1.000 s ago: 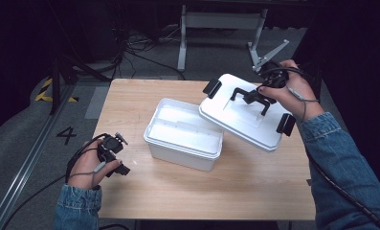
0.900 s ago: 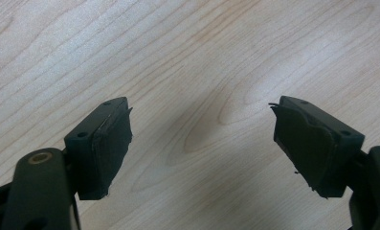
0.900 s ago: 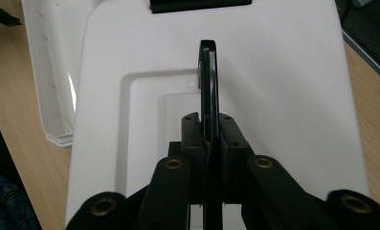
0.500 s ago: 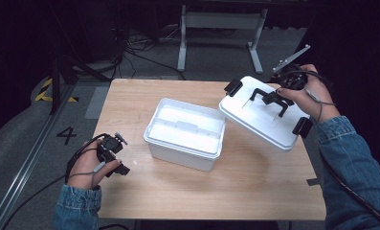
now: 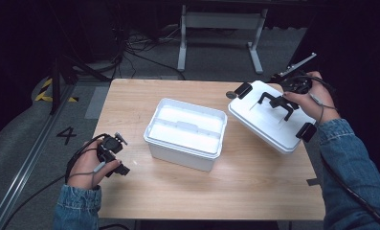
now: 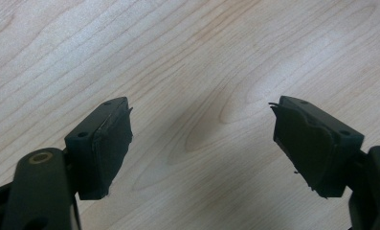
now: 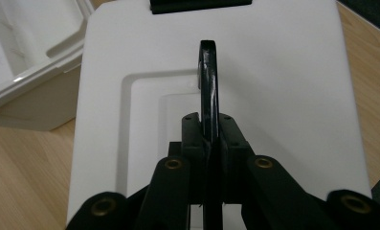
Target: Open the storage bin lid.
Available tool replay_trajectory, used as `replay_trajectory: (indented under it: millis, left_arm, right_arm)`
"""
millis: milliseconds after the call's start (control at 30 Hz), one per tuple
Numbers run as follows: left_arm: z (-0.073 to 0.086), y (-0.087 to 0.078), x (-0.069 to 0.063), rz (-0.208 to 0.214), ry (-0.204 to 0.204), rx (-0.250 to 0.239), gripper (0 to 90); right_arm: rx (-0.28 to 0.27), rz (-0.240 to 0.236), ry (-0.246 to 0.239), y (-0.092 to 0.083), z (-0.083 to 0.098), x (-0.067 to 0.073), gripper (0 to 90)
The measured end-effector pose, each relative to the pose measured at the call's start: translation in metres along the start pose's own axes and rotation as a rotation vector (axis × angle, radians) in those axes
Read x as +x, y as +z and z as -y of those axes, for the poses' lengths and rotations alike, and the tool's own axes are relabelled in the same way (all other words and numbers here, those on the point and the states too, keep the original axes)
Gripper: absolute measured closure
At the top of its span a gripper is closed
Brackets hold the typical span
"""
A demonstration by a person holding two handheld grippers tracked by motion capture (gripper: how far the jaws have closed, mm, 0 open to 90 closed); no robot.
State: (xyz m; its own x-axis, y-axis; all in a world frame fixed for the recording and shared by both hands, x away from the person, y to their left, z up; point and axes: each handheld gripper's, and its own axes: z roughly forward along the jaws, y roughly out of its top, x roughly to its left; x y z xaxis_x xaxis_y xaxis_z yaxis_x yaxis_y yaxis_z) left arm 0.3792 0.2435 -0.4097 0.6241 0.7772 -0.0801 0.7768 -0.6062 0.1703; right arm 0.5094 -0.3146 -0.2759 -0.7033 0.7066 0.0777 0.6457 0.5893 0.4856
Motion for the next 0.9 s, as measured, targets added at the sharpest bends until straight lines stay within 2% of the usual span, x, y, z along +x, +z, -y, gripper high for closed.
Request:
replay_trajectory:
  millis: [233,333,600,900]
  left_arm:
    - [0.002,0.001,0.0,-0.01,0.0,0.0,22.6]
    - [0.002,0.002,0.0,-0.017,0.008,0.001,22.9]
    - [0.002,0.003,0.0,-0.014,0.014,0.011,22.9]
    - [0.002,0.004,0.0,-0.012,0.012,0.017,22.7]
  right_arm:
    - [0.025,0.0,0.039,0.026,0.016,-0.015,84.6]
    - [0.038,0.0,0.038,0.037,0.022,-0.018,84.6]
    - [0.046,-0.031,0.063,0.072,0.036,-0.022,84.5]
    - [0.045,-0.05,0.075,0.097,0.046,-0.024,84.5]
